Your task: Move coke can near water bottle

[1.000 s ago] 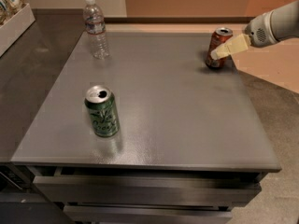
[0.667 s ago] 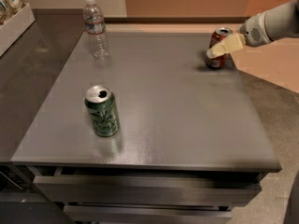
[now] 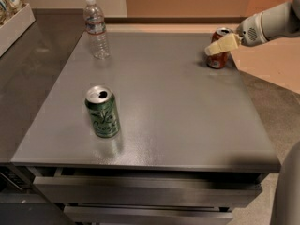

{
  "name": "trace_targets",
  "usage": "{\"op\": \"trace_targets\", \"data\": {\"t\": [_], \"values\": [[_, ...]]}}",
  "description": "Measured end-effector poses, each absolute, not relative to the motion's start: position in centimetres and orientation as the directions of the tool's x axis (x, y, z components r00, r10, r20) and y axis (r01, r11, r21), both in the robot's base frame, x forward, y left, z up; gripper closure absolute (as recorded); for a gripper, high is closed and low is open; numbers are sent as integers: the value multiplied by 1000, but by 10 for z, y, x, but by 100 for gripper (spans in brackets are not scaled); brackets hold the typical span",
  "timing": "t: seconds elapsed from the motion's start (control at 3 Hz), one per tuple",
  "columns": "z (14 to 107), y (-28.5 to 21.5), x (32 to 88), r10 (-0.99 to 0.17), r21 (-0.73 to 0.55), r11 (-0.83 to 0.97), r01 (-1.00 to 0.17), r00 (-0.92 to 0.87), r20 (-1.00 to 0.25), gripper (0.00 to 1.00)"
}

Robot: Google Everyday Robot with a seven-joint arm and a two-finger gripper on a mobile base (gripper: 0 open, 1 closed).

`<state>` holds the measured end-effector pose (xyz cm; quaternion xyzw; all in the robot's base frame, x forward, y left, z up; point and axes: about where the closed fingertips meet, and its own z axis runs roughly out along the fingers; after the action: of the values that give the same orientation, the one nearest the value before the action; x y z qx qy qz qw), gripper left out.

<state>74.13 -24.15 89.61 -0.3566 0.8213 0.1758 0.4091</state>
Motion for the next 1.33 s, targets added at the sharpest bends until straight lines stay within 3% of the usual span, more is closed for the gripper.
{"op": "trace_targets", "data": {"t": [0.33, 0.67, 1.0, 1.33], "values": [[895, -240, 742, -441, 5, 678, -735, -413, -797, 48], [910, -233, 731, -451, -7, 653, -757, -382, -806, 80], [925, -221, 723, -460, -17, 626, -780, -351, -816, 99], [940, -201, 721, -466, -31, 587, -809, -306, -830, 100]]}}
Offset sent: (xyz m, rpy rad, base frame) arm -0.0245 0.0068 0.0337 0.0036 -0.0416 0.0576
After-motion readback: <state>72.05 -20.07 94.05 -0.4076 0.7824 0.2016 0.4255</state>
